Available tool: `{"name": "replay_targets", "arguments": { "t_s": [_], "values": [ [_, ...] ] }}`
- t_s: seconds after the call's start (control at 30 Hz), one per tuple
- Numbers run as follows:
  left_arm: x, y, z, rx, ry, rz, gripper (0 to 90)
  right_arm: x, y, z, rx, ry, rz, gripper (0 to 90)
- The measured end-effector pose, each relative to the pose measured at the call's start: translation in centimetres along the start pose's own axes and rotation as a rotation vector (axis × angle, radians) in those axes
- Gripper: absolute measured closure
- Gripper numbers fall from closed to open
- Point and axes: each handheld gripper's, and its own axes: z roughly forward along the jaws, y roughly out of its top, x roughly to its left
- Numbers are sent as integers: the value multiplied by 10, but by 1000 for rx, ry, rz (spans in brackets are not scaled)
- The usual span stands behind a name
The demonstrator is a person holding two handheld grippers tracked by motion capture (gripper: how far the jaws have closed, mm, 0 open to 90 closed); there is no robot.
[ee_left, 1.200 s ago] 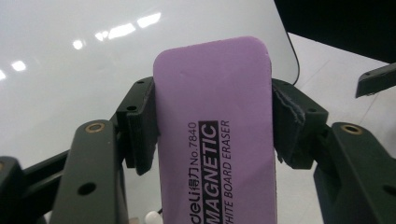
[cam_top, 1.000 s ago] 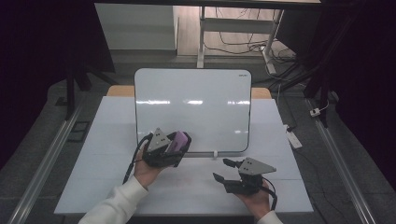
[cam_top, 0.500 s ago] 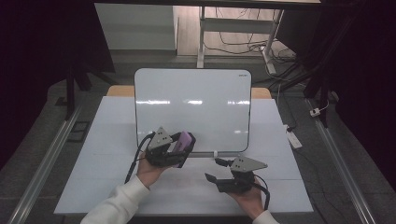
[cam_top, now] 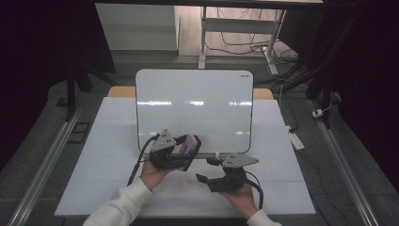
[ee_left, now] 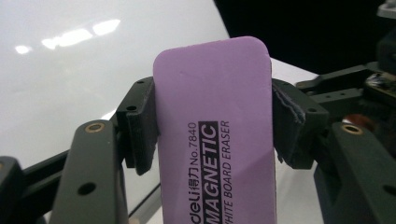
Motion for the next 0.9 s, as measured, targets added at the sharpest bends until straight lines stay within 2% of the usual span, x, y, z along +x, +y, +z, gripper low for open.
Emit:
{"name": "replay_targets", "arguments": {
  "t_s": [0.13,0.27,0.4,0.47,0.53,0.7,0.83,0.9],
  "values": [
    [-2,-1,1,1,-13,3,390,1,4,6,-11,23,13,256],
    [-3,-1,2,1,-41,1,390,1,7,12,-17,30,4,252],
    [-3,-1,3,0,-84,-11,390,0,9,14,-23,41,3,246],
    [-1,-1,2,-6,-120,-35,390,0,9,16,-20,48,1,246],
    [0,-1,2,-12,-148,-55,390,1,9,18,-27,73,9,248],
    [0,-2,4,-12,-178,-45,390,1,12,21,-33,99,14,245],
    [3,-2,4,-13,-227,-60,389,-4,12,22,-54,162,42,265],
    [2,-3,5,-7,-218,-49,389,-3,13,22,-62,176,35,299]
  ]
}}
